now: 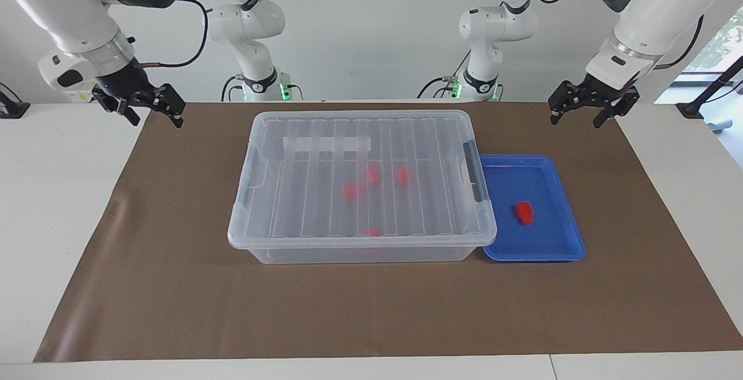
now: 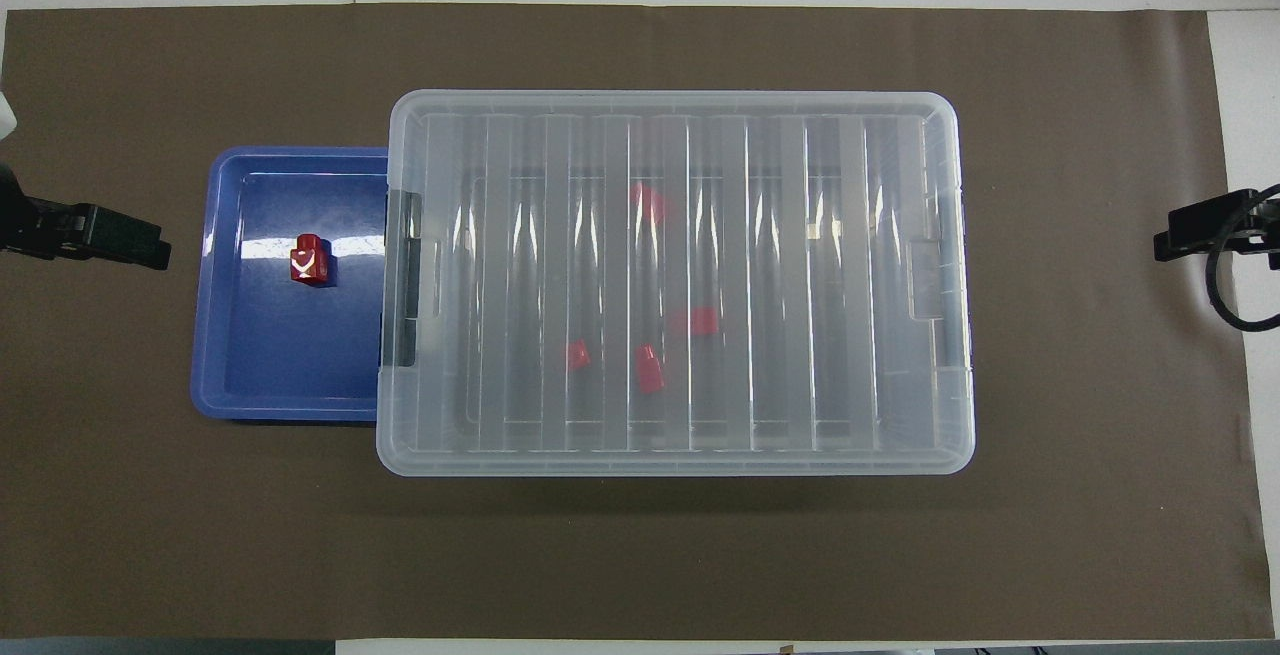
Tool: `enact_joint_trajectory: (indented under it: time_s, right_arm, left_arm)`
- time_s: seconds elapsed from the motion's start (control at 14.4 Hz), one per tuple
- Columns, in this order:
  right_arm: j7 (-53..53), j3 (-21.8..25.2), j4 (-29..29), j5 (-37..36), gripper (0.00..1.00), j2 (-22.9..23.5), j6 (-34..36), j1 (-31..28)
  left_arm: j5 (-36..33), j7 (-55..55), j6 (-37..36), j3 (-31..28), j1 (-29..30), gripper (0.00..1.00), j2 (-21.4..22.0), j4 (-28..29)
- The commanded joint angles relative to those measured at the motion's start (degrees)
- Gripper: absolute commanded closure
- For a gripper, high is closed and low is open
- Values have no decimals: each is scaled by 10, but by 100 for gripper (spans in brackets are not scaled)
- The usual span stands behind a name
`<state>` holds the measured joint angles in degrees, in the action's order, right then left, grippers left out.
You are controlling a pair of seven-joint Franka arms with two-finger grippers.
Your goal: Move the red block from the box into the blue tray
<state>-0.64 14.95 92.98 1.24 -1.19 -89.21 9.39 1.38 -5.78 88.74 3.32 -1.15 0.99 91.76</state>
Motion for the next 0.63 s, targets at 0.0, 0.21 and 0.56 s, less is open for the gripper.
enact_joint_trajectory:
  time_s: [0.0, 0.21, 0.56]
  right_arm:
    - [-6, -8, 13, 3, 0, -26, 10, -1]
    - [-7, -8, 20, 3, 0, -31, 11, -2]
    - [-8, -8, 21, 3, 0, -31, 12, -6]
  left_arm:
    - [4, -5, -16, 0, 1, 0, 5, -5]
    - [-7, -5, -21, 0, 1, 0, 6, -5]
    - [-8, -6, -18, 1, 2, 0, 10, 5]
